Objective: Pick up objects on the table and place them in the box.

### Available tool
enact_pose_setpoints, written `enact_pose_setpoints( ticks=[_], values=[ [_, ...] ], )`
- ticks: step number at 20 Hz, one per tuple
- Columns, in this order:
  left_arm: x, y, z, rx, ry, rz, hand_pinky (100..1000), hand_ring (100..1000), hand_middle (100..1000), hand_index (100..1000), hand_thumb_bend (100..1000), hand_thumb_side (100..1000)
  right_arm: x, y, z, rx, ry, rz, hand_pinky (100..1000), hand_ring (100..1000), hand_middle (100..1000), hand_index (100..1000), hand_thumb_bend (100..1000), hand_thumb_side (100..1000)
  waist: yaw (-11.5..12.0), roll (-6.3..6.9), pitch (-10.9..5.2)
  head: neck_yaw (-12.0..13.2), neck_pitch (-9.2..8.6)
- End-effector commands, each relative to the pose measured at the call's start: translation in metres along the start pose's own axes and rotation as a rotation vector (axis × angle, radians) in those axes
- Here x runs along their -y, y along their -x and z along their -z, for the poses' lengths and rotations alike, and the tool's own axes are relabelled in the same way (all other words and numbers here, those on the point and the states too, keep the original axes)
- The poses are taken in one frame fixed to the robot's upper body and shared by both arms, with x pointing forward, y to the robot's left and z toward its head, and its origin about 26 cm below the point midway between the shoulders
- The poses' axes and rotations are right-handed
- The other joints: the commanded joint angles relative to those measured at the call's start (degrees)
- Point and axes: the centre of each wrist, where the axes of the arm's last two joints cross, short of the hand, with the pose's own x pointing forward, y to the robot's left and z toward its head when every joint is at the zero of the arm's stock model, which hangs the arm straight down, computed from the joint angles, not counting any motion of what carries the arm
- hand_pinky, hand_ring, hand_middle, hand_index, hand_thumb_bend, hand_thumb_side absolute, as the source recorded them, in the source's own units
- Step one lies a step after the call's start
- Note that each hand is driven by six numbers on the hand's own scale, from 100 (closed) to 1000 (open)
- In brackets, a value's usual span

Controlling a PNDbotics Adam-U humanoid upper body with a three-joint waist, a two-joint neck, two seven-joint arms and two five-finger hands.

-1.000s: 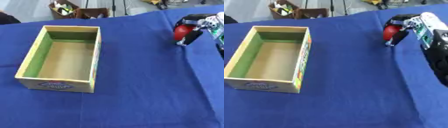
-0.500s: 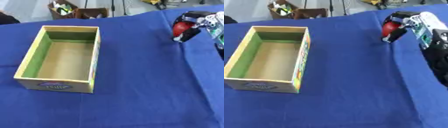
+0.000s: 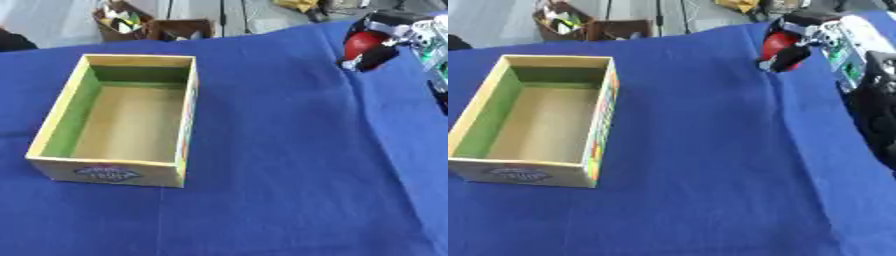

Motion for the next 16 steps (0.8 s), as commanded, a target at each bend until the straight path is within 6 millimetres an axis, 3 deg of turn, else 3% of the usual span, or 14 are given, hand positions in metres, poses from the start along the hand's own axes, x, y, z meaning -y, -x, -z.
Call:
enact_pose_setpoints(
  ticks=[1,8,9,10,16],
  values=[
    [-0.002,-0.005,0.004,0.011,0.018,0.019,197,336,369,685,100,742,0.029,-0.007,-0.006,0.015,0.072,-0.022,320,543,610,438,100,462,-0.1,-0.5,-1.95,0.3,0.38],
    [-0.002,-0.007,0.005,0.01,0.02,0.024,204,340,371,685,100,742,0.05,-0.038,-0.003,0.067,0.09,-0.05,327,534,601,370,100,472,-0.3,-2.07,-3.35,0.8,1.67],
    [-0.001,-0.008,0.006,0.011,0.021,0.024,206,341,372,685,100,743,0.053,-0.045,-0.003,0.083,0.09,-0.05,327,533,600,370,100,547,-0.2,-2.36,-3.56,0.9,1.87],
    [-0.001,-0.008,0.006,0.011,0.021,0.024,206,341,372,685,100,743,0.057,-0.053,-0.003,0.101,0.09,-0.048,327,533,601,370,100,471,-0.2,-2.59,-3.73,1.0,2.04],
    [0.002,-0.011,0.011,0.024,0.035,0.017,212,344,375,686,100,742,0.075,-0.121,0.001,0.255,0.107,-0.048,328,527,596,370,100,464,0.8,-3.81,-4.68,0.8,2.86]
  ],
)
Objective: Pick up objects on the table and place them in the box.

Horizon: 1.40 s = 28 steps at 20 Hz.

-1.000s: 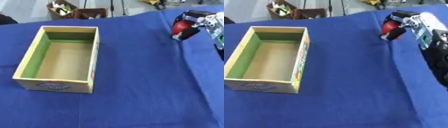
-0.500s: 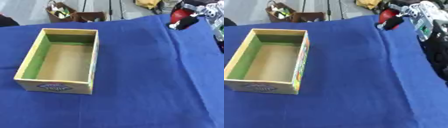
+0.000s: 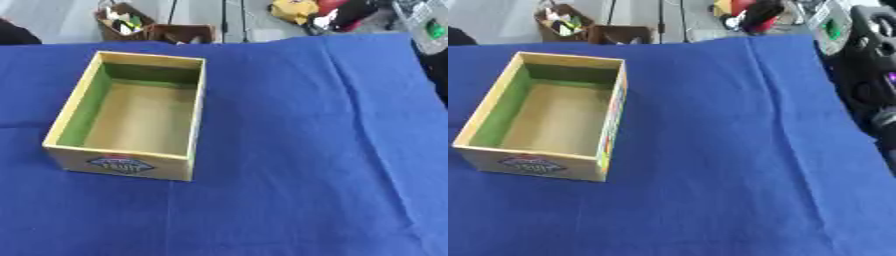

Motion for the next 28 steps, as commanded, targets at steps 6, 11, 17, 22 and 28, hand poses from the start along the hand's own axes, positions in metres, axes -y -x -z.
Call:
enact_pose_setpoints(
  ticks=[6,11,17,22,28],
  values=[
    [0.005,-0.009,0.014,0.052,0.046,-0.004,216,346,377,686,100,740,0.024,-0.091,0.021,0.174,0.055,0.012,326,517,587,366,100,459,2.6,-0.91,-1.91,-2.6,0.84],
    [0.008,-0.01,0.018,0.07,0.058,-0.017,217,347,378,686,100,738,0.013,-0.129,0.036,0.203,0.059,0.057,324,505,575,358,100,451,4.6,-1.31,-1.84,-4.3,0.79],
    [0.011,-0.011,0.022,0.089,0.074,-0.031,218,348,379,687,100,736,-0.006,-0.173,0.048,0.222,0.062,0.078,322,501,569,348,100,443,6.4,-1.63,-1.6,-6.0,0.42],
    [0.013,-0.011,0.025,0.106,0.086,-0.043,217,348,380,687,100,735,-0.033,-0.197,0.059,0.192,0.043,0.099,321,498,563,343,100,429,7.8,-1.65,-1.35,-7.2,-0.3],
    [0.015,-0.013,0.029,0.14,0.101,-0.055,217,348,381,687,100,733,-0.066,-0.212,0.066,0.171,0.026,0.111,319,494,557,336,100,421,8.9,-1.61,-0.75,-7.5,-0.18]
  ],
)
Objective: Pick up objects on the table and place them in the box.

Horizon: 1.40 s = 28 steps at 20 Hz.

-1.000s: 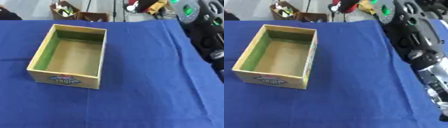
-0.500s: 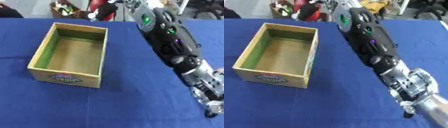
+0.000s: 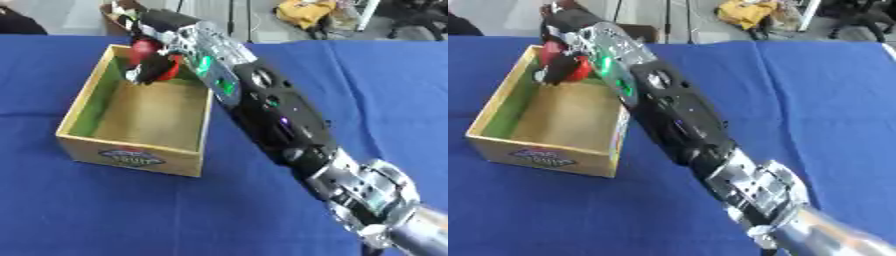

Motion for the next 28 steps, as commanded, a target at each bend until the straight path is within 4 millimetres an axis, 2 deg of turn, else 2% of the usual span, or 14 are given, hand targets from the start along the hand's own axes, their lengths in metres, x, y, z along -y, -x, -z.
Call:
enact_pose_setpoints(
  ticks=[1,5,8,11,13,15,16,18,19,20,21,23,24,28],
  values=[
    [0.002,-0.006,0.008,0.05,0.022,-0.006,218,349,381,687,100,733,-0.002,-0.007,0.003,0.002,0.032,-0.012,318,494,556,335,100,420,0.4,0.36,-0.83,-0.3,-0.24],
    [0.002,-0.007,0.01,0.063,0.024,-0.009,219,350,382,688,100,733,-0.018,-0.01,0.006,0.008,0.018,-0.028,311,504,566,344,100,414,0.8,0.29,-0.57,-0.4,-0.23],
    [0.002,-0.007,0.011,0.066,0.025,-0.008,219,350,382,687,100,732,-0.026,-0.01,0.007,0.018,0.001,-0.054,352,561,607,460,100,407,0.8,0.2,-0.44,-0.2,-0.29],
    [0.002,-0.007,0.011,0.065,0.024,-0.007,219,350,382,687,100,733,-0.03,-0.01,0.008,0.052,-0.059,-0.096,685,796,789,745,100,450,0.7,0.13,-0.42,-0.1,-0.39],
    [0.002,-0.007,0.011,0.063,0.023,-0.007,219,350,382,687,100,734,-0.029,-0.011,0.007,0.088,-0.117,-0.129,885,928,903,905,100,599,0.7,0.14,-0.41,0.0,-0.39],
    [0.002,-0.007,0.011,0.061,0.024,-0.008,219,350,382,687,100,734,-0.025,-0.011,0.006,0.122,-0.173,-0.166,974,988,957,986,585,667,0.6,0.16,-0.43,0.0,-0.35],
    [0.002,-0.007,0.01,0.06,0.024,-0.008,220,351,382,687,100,735,-0.022,-0.01,0.005,0.126,-0.186,-0.182,992,995,962,1000,697,675,0.5,0.18,-0.46,0.1,-0.34],
    [0.002,-0.007,0.01,0.057,0.022,-0.009,220,351,382,687,100,735,-0.013,-0.009,0.002,0.123,-0.174,-0.194,985,983,954,999,707,712,0.4,0.22,-0.54,0.2,-0.31],
    [0.002,-0.007,0.01,0.056,0.021,-0.009,220,351,382,687,100,735,-0.008,-0.008,0.0,0.123,-0.154,-0.191,984,982,953,999,707,716,0.3,0.23,-0.57,0.2,-0.29],
    [0.002,-0.007,0.009,0.054,0.02,-0.008,219,350,382,687,100,738,0.0,-0.008,-0.003,0.127,-0.113,-0.184,967,958,945,995,592,852,0.2,0.27,-0.63,0.4,-0.2],
    [0.002,-0.007,0.009,0.052,0.019,-0.007,219,350,382,687,100,737,0.01,-0.007,-0.008,0.135,-0.054,-0.172,949,938,932,990,575,852,0.1,0.29,-0.7,0.6,-0.08],
    [0.001,-0.007,0.008,0.048,0.015,-0.002,219,350,381,687,100,738,0.038,-0.002,-0.024,0.152,0.103,-0.128,901,890,904,980,319,952,-0.2,0.31,-0.84,1.1,0.3],
    [0.0,-0.007,0.007,0.045,0.011,0.001,219,350,381,687,100,739,0.054,0.003,-0.036,0.162,0.2,-0.086,834,815,870,981,100,971,-0.5,0.33,-0.91,1.6,0.54],
    [-0.003,-0.007,0.005,0.035,-0.004,0.017,219,350,381,687,100,741,0.1,0.025,-0.088,0.182,0.501,0.11,741,715,832,940,100,991,-1.8,0.37,-1.15,3.8,1.18]
  ],
)
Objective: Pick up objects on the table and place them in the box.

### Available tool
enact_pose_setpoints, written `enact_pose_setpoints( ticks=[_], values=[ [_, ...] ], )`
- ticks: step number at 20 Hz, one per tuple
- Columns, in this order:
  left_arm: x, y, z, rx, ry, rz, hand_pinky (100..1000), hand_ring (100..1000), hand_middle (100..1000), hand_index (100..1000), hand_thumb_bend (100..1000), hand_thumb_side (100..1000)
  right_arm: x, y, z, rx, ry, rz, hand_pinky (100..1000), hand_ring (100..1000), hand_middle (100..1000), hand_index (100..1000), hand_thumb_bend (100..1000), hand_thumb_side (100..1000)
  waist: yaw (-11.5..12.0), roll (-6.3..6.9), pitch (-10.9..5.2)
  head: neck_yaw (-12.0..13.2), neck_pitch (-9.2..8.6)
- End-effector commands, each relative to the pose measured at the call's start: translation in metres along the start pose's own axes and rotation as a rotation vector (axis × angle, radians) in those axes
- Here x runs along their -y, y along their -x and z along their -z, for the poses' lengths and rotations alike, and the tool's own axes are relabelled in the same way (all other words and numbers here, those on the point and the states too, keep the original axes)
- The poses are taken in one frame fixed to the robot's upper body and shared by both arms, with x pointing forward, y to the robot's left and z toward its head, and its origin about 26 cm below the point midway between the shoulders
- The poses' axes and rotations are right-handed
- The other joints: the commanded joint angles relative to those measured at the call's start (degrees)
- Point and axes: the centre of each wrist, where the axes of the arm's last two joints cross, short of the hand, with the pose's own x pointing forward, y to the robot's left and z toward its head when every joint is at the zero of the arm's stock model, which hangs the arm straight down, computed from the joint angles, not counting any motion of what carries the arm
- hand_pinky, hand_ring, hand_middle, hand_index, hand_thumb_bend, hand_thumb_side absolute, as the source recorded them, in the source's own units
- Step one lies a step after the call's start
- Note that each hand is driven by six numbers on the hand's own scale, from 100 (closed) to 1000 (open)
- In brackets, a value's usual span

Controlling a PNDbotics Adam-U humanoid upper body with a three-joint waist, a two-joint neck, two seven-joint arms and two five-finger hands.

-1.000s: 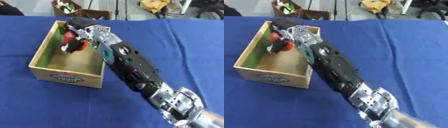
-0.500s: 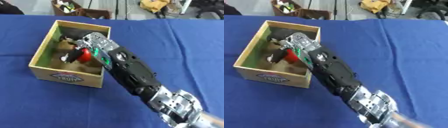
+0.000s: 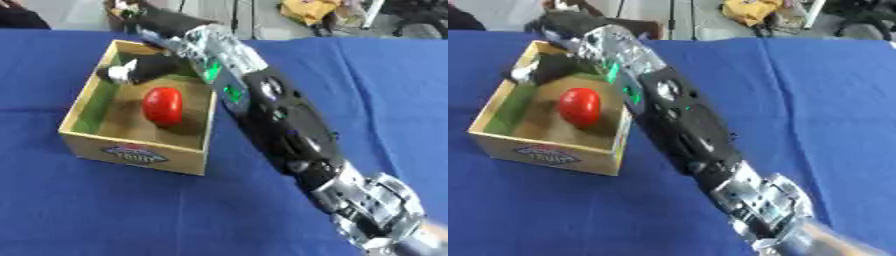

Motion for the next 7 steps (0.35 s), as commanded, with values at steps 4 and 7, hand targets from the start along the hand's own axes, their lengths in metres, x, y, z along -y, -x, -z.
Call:
enact_pose_setpoints(
  ticks=[4,7],
  values=[
    [-0.009,-0.007,0.0,0.005,-0.021,0.05,217,349,381,687,100,742,0.093,0.019,-0.091,0.059,0.472,0.212,664,623,764,853,100,968,-3.0,0.92,-1.68,5.5,1.36],
    [-0.01,-0.007,-0.002,-0.003,-0.03,0.063,215,348,381,687,100,742,0.104,0.018,-0.136,0.119,0.611,0.323,632,609,744,836,100,925,-4.7,1.58,-1.82,8.0,1.76]
  ],
)
